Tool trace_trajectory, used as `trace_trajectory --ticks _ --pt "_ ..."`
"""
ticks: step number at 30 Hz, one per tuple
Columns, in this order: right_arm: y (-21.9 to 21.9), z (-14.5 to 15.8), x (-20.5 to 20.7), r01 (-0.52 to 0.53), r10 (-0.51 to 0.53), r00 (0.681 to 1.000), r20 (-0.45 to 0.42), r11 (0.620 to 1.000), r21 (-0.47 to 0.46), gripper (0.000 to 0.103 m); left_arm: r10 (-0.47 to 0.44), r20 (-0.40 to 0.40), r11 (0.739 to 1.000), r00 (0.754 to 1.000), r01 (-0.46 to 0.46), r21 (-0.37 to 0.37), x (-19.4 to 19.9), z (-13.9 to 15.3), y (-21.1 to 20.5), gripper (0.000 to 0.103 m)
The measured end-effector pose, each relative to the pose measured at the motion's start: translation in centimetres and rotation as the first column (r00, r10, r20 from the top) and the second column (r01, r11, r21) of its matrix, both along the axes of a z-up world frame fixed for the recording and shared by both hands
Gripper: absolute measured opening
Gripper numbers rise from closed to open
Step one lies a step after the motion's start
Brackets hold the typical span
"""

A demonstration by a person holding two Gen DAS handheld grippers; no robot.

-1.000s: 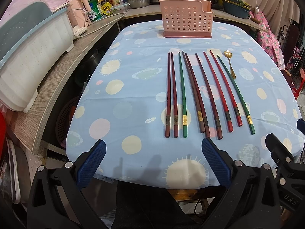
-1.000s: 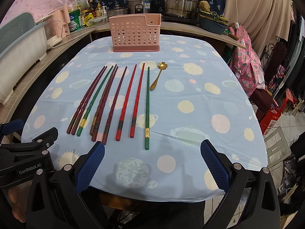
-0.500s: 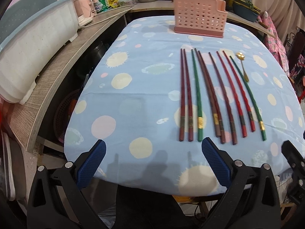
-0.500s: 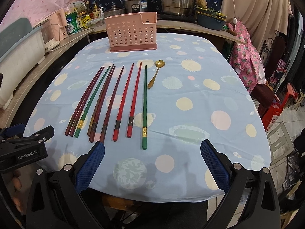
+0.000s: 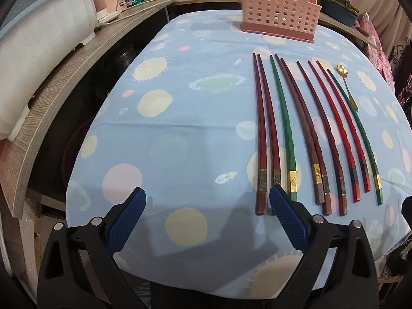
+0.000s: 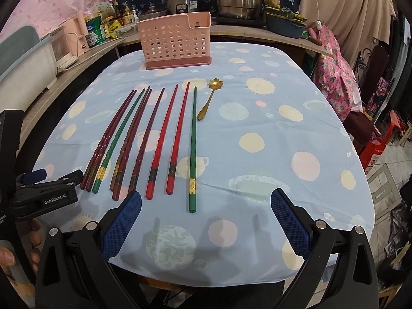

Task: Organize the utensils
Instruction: 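Move the left tool to a dark red chopstick while the right tool approaches the gold spoon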

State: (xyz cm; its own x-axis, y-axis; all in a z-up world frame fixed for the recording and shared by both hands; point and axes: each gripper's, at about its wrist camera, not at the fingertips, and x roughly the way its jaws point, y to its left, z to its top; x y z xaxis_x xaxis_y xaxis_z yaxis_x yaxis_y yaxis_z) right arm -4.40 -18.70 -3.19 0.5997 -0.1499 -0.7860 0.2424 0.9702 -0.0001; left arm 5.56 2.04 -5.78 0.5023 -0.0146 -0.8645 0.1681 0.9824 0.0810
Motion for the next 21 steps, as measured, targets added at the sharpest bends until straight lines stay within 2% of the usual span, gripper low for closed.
trace_trajectory --ticks 12,17,21 --pt "0.5 -0.3 1.6 -0.019 0.019 1.0 -0.018 1.0 -0.006 0.096 0.007 -0.012 1.0 1.0 -0.007 -0.01 0.9 -0.7 0.2 0.09" --pt "0.5 -0.3 1.9 -0.021 0.021 1.0 -0.02 1.0 -0.003 0.096 0.007 -0.026 1.0 1.0 -0.007 -0.015 1.2 -1.1 0.3 0.083" --pt "0.5 -0.4 1.9 -0.021 0.021 1.0 -0.021 1.0 -0.003 0.096 0.01 -0.027 1.0 1.0 -0.011 -0.026 1.3 -1.2 0.4 0.083"
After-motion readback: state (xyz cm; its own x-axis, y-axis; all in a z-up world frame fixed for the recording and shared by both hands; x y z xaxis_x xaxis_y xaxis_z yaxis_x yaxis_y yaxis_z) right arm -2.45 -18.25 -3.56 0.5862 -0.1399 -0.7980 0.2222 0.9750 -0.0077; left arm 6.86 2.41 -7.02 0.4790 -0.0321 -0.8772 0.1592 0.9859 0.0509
